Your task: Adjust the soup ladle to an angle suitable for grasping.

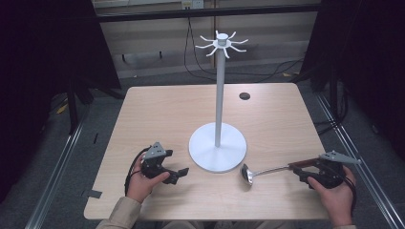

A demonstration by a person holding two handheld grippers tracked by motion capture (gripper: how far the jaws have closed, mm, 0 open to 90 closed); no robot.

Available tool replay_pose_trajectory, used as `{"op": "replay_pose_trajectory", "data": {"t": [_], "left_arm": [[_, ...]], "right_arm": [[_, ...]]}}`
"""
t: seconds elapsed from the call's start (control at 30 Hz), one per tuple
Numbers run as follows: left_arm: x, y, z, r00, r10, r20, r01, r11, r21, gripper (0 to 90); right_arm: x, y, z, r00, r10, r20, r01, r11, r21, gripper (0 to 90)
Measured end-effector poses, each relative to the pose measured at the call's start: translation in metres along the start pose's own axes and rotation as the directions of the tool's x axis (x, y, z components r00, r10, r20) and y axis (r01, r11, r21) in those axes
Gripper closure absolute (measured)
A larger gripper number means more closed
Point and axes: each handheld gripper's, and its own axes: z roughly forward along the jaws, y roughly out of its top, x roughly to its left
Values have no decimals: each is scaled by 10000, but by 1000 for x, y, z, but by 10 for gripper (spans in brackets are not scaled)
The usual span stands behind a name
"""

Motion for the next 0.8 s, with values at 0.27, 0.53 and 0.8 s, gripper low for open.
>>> {"op": "replay_pose_trajectory", "data": {"t": [0.27, 0.53, 0.8], "left_arm": [[0, 0, 1, 10000, 64, 41, -64, 10000, -8, 2], [0, 0, -1, 9999, 85, -112, -85, 10000, 50, 2], [0, 0, 0, 9999, 121, -73, -121, 9999, -1, 2]], "right_arm": [[0, -1, -2, 9999, -145, 38, 145, 9999, 13, 206], [3, -1, -4, 9989, -468, -87, 470, 9987, 176, 566], [1, -4, -3, 9974, -668, 271, 650, 9960, 619, 859]]}}
